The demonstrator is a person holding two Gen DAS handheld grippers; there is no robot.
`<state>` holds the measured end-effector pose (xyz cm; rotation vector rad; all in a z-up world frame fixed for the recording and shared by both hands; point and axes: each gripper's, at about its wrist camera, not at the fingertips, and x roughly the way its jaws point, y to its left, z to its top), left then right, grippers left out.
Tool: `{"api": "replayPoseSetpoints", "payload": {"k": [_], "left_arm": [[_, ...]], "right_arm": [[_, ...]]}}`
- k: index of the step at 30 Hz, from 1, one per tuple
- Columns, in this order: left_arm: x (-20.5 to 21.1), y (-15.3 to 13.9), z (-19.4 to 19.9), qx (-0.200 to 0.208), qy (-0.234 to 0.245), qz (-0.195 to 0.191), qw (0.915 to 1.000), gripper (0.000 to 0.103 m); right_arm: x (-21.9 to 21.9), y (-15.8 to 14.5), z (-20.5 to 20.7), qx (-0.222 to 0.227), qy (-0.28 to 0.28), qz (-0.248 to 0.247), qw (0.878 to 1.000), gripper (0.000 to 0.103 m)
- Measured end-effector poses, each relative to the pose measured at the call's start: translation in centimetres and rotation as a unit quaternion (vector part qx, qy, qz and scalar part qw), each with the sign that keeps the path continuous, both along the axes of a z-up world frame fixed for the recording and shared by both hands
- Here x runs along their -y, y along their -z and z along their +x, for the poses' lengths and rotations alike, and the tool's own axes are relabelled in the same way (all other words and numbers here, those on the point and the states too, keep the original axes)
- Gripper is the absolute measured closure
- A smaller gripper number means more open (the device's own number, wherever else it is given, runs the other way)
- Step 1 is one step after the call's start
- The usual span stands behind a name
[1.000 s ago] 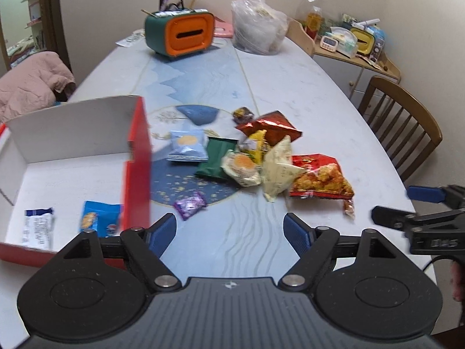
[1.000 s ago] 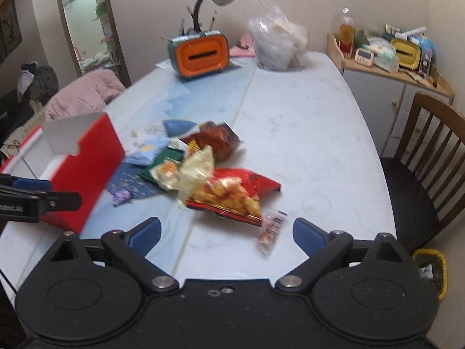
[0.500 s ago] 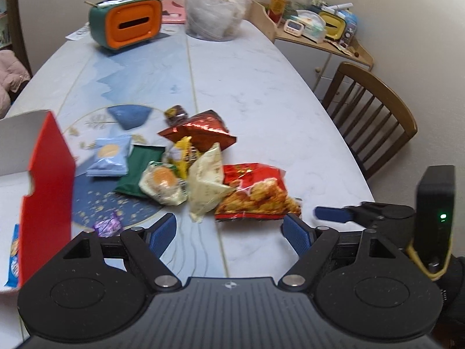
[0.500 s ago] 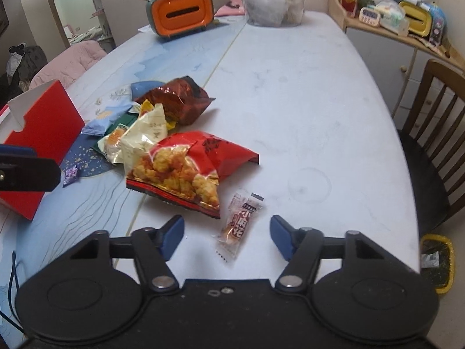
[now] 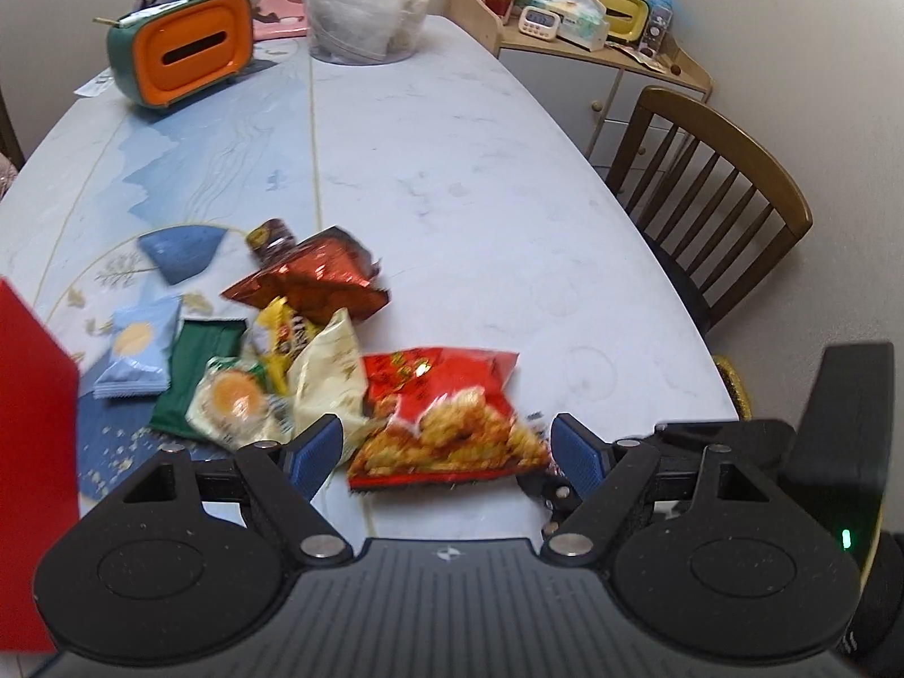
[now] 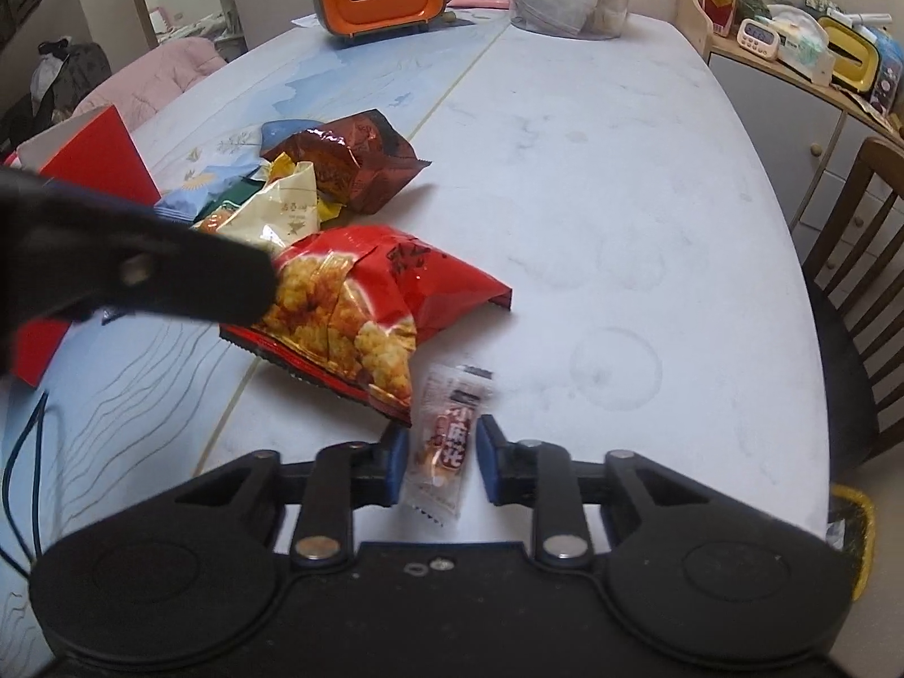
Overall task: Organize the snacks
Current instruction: 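Grasp the red chicken-snack bag with left tool while right grasps the candy stick, then carry the red bag and candy stick into the box and release them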
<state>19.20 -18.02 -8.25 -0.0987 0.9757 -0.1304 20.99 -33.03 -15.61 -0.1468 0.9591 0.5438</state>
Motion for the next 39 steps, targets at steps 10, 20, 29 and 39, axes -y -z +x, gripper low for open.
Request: {"api": "replayPoseSetpoints", "payload": {"k": [10,20,29,39], "left_arm": [[1.7,2.8,4.4,-0.055,0.0,0.013,0.9984,0.022],[1.8,4.9,5.9,-0.099,-0.02,0.019,0.9947,0.023],[1.3,4.3,5.0,-0.089,-0.034,0.005,0.9955,0.04],[-0.1,1.8,2.3,-0.067,-0.036,-0.033,0.9966,0.041]], "right_arm": [[1.4,0.1,0.5,-0.007,-0.004,0.018,1.0,0.087],[1.9,0.0,0.4,-0.01,-0.003,0.028,1.0,0.087],[2.4,-0.4,0.1,-0.01,0.019,0.039,0.999,0.088],[4.6,-3.2,-1.0,-0.011,0.059,0.072,0.996,0.088]]}}
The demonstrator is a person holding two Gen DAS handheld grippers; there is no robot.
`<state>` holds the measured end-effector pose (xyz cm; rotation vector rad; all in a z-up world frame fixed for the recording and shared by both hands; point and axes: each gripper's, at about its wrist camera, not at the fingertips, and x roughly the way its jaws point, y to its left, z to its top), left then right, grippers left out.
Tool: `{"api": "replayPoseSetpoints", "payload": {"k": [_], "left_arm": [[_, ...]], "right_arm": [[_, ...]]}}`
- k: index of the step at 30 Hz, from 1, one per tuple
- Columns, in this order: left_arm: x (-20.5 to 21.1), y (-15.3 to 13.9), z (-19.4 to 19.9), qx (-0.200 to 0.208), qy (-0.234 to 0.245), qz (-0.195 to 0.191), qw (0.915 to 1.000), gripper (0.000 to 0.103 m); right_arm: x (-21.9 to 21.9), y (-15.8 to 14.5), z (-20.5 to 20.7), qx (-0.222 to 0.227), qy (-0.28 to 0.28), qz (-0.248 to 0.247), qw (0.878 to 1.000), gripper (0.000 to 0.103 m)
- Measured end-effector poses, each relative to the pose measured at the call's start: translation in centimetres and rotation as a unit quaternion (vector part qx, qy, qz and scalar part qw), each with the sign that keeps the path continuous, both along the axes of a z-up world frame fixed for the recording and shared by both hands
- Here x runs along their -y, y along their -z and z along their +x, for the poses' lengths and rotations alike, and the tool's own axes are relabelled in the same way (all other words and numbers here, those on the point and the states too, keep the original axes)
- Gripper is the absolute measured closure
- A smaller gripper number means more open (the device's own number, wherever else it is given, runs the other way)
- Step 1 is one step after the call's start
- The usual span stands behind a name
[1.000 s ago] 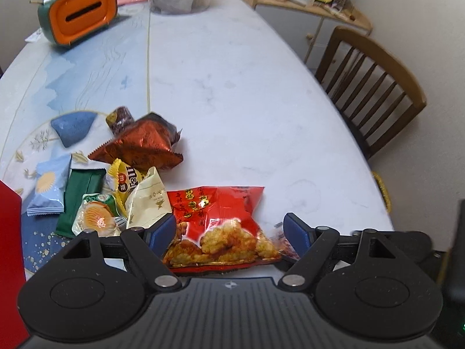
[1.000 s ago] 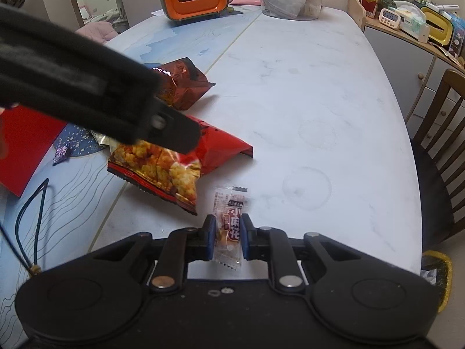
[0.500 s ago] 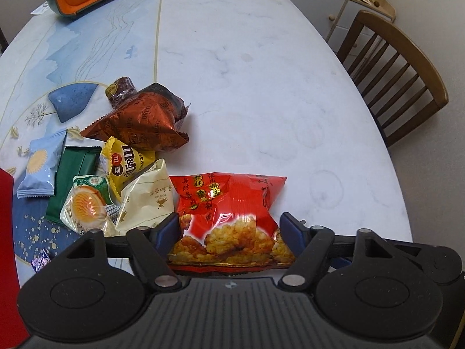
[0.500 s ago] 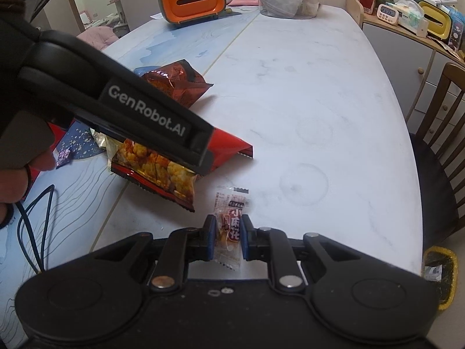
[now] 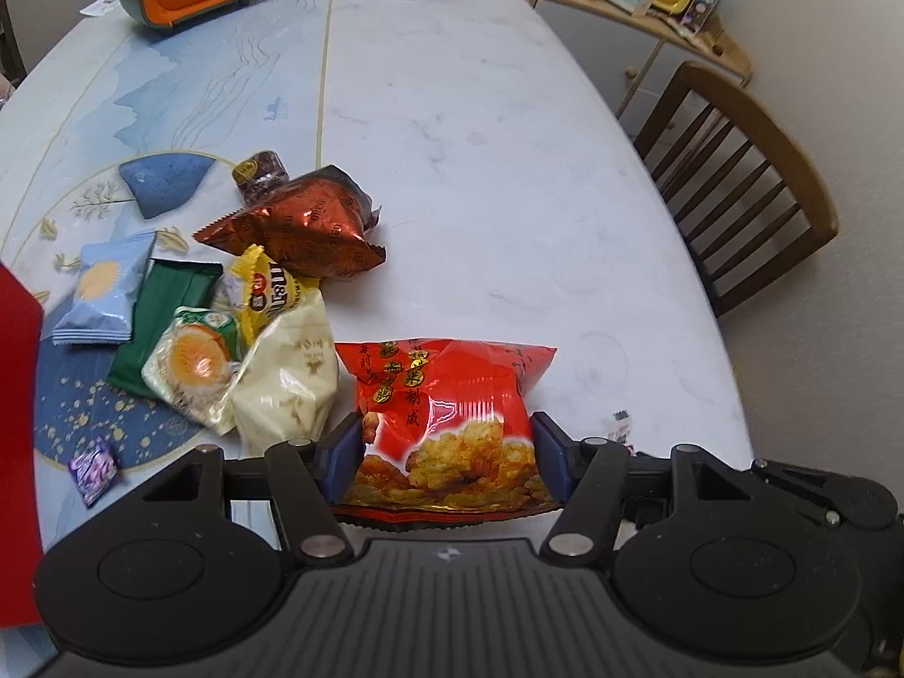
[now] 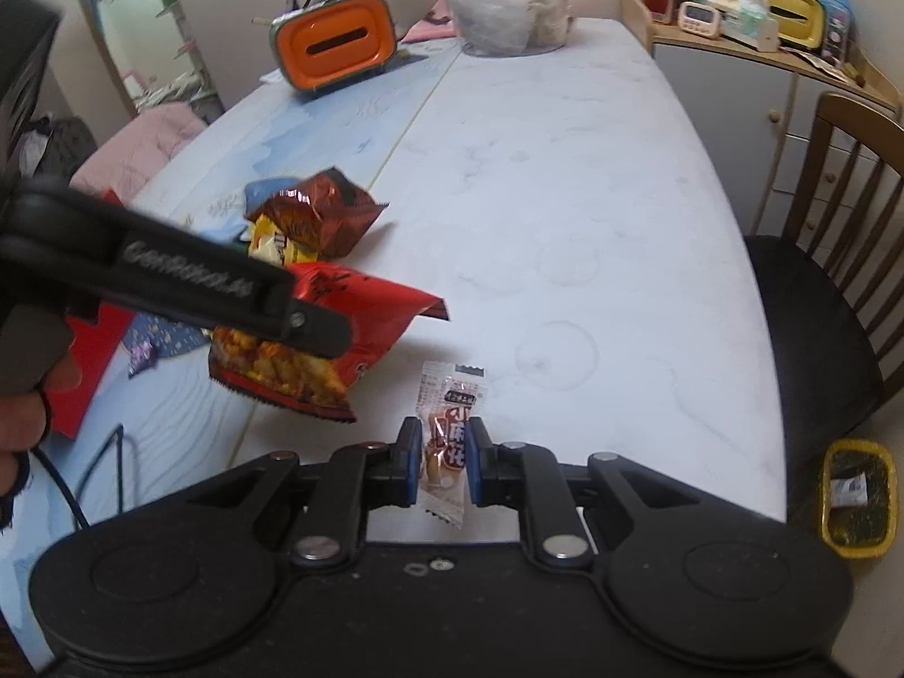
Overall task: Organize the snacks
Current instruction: 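Carry the red bag and candy stick into the box and release them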
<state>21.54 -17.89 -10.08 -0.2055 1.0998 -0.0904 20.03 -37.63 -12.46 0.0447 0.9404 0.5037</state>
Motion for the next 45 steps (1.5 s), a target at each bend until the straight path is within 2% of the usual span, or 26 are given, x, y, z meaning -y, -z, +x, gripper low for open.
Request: {"api": "replayPoseSetpoints", "payload": {"k": [3,7,17,31,45], "left_arm": [[-0.7,-1.2,-1.3,0.01,-0.001,-0.013,0.9999,0.041],[-1.8,-3.0,-3.5,0.029,-0.004,-0.007,0.9996,0.041],[-7.7,-6.0,-8.4,0.051,-0.037,-0.018,0.9978,0.041],[-17.3,-8.7,-13.9,0.073,-0.104,0.006,0.9919,0.041],[-26.2,-10.2,-17.7,0.09,-0.163,0.037,0.9819,0.041]], "right_arm": [[0.2,-1.3,-0.8,0.004,0.004,0.006,1.0,0.088],[-0.3,-3.2,-2.0,0.013,0.001,0.014,1.0,0.088],[-4.6,-7.6,-4.5,0.044,-0.028,0.034,0.998,0.088],[-14.9,-11.3,-6.6,0.071,-0.106,0.05,0.991,0.088],[-25.6,-12.5,-7.7,0.084,-0.171,0.062,0.98,0.088]]}}
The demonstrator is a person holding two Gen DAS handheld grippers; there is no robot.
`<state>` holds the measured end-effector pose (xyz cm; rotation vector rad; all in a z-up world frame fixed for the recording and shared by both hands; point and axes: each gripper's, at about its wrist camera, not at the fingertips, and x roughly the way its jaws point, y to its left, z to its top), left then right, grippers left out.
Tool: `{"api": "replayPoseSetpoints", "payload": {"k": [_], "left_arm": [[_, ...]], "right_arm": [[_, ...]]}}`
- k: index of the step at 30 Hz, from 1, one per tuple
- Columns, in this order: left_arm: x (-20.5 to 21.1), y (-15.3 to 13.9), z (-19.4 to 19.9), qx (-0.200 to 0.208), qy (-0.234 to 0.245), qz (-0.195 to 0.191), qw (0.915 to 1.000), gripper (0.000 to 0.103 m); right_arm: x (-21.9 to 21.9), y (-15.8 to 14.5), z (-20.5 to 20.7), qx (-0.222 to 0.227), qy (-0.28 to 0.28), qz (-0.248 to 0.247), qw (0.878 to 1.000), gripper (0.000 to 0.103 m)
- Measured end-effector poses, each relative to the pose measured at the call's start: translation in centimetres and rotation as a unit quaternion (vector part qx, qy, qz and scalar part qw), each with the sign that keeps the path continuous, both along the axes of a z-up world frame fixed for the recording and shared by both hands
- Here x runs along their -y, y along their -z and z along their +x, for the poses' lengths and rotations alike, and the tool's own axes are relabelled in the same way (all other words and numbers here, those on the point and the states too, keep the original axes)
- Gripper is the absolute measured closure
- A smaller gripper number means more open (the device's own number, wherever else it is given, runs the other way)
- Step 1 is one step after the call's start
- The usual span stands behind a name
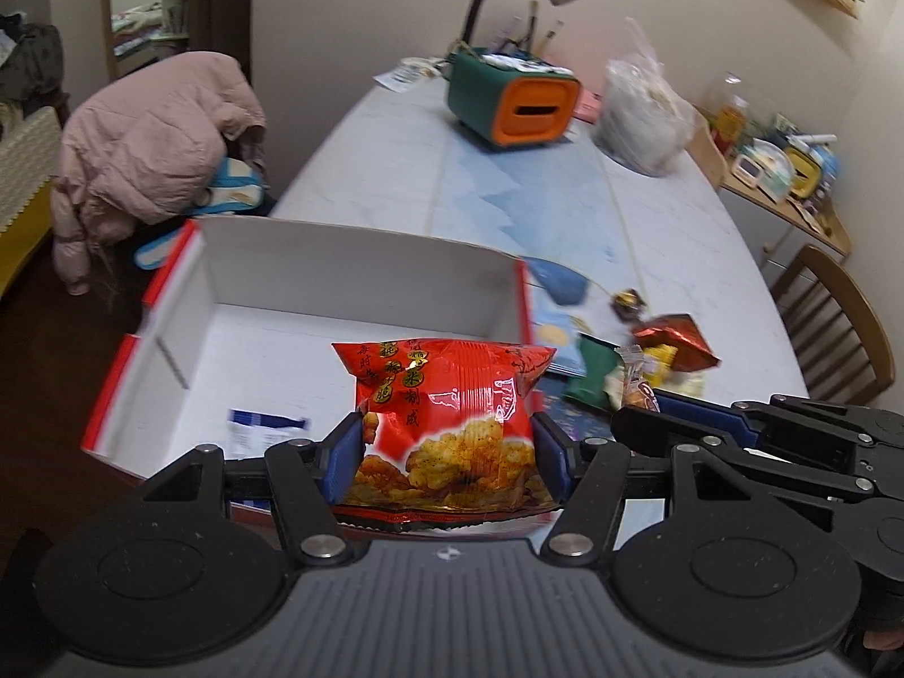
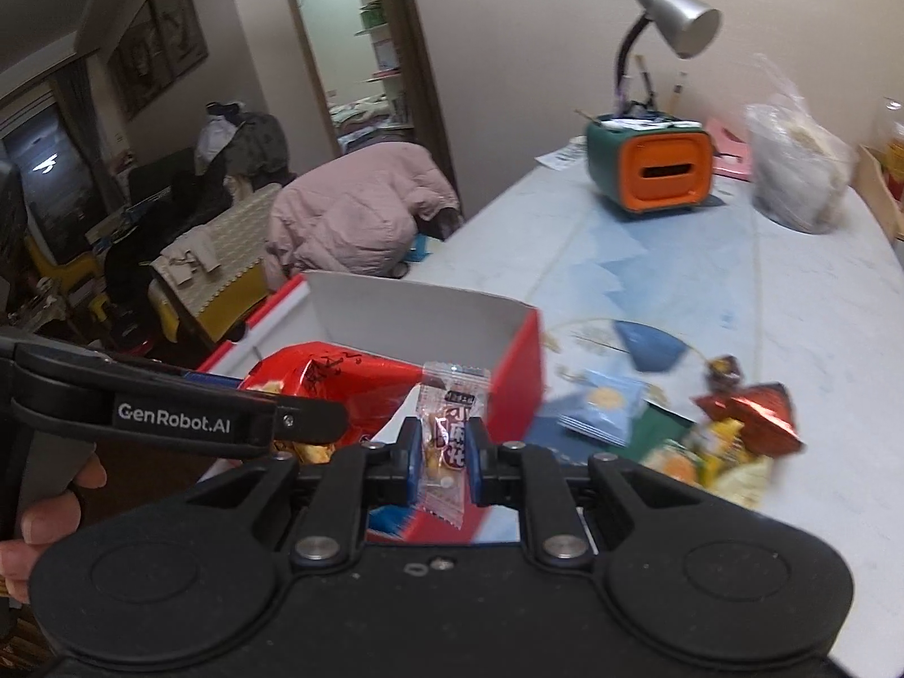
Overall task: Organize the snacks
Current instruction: 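Carry the red bag and candy stick into the box and release them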
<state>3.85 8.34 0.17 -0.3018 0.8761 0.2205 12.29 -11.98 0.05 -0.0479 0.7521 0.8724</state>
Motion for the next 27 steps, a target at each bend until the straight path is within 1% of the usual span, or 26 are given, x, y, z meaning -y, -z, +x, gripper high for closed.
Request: {"api": "replayPoseSetpoints", "payload": {"k": [6,14,18,27], "left_arm": [[-3.8,0.8,-0.2,-0.011,-0.023,0.011,0.9996,0.041],[-8.5,3.4,0.6,-0.041,-0.048,0.025,0.9977,0.041],[-9.5,4.7,1.5,-0.058,-0.044,0.035,0.9967,0.041],[-10.1,7.1,3.1,-0.09,-0.027,0.036,0.995,0.041]], "right_arm": [[-4.1,0.8,0.3,-0.007,-0.017,-0.013,1.0,0.088],[-8.9,2.8,0.8,-0.017,-0.031,-0.056,0.998,0.088],[-10.6,4.4,1.5,-0.031,-0.032,-0.077,0.996,0.088],[-12.6,7.0,1.9,-0.048,-0.039,-0.119,0.991,0.088]]}}
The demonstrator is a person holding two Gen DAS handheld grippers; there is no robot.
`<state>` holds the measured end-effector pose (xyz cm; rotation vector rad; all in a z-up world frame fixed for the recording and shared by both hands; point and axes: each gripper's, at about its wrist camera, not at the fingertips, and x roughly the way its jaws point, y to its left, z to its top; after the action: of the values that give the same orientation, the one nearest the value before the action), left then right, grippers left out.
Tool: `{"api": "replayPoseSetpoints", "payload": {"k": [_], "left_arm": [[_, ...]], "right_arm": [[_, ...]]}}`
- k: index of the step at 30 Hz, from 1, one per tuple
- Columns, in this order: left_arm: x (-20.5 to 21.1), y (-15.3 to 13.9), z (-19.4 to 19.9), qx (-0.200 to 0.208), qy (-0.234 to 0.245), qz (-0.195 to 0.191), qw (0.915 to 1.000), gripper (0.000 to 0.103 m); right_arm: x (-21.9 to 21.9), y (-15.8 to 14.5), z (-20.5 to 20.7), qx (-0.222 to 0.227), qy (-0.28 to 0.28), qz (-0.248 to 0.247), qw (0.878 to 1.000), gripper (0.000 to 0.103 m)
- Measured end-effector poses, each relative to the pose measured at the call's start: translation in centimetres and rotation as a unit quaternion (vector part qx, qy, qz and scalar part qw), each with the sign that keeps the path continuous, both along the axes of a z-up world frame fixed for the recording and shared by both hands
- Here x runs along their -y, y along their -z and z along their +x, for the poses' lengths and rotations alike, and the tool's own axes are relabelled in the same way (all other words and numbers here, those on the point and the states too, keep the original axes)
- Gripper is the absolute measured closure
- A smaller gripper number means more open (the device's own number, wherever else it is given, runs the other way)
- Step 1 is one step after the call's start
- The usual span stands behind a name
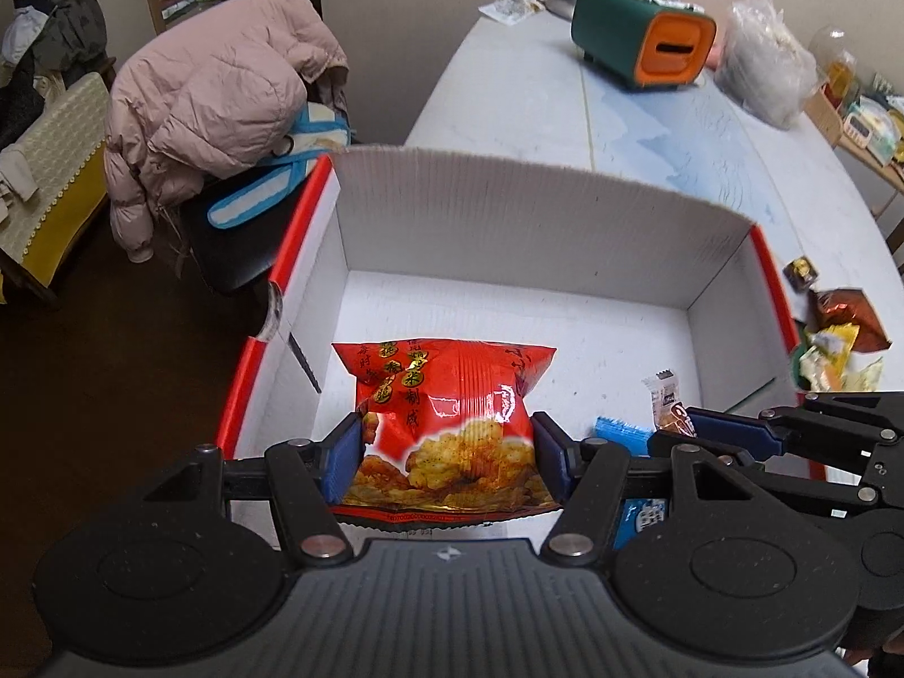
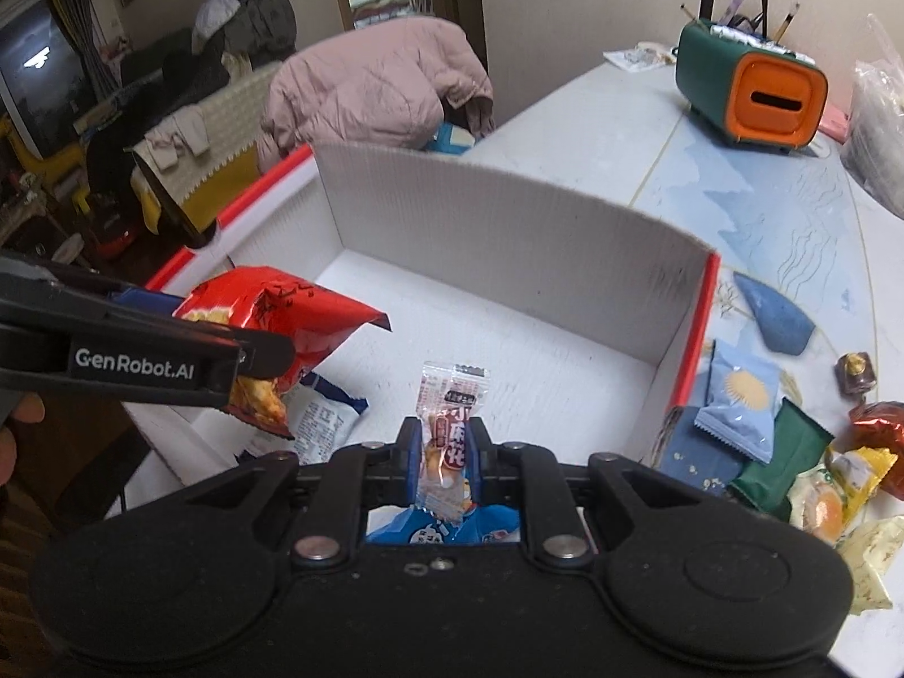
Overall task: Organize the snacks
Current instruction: 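Carry the red bag and candy stick into the box and release them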
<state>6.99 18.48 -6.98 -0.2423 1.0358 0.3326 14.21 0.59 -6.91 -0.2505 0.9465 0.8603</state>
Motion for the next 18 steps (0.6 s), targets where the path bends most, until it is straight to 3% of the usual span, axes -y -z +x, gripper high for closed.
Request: {"api": "replayPoseSetpoints", "payload": {"k": [11,18], "left_arm": [[0.8,2.3,0.7,-0.032,0.018,0.005,0.9993,0.04],[1.0,2.4,0.5,-0.029,0.024,0.007,0.9993,0.039]], "right_arm": [[-0.2,1.0,-0.3,-0.007,0.001,-0.02,1.0,0.084],[0.4,0.6,-0.5,-0.01,0.01,-0.014,1.0,0.08]]}}
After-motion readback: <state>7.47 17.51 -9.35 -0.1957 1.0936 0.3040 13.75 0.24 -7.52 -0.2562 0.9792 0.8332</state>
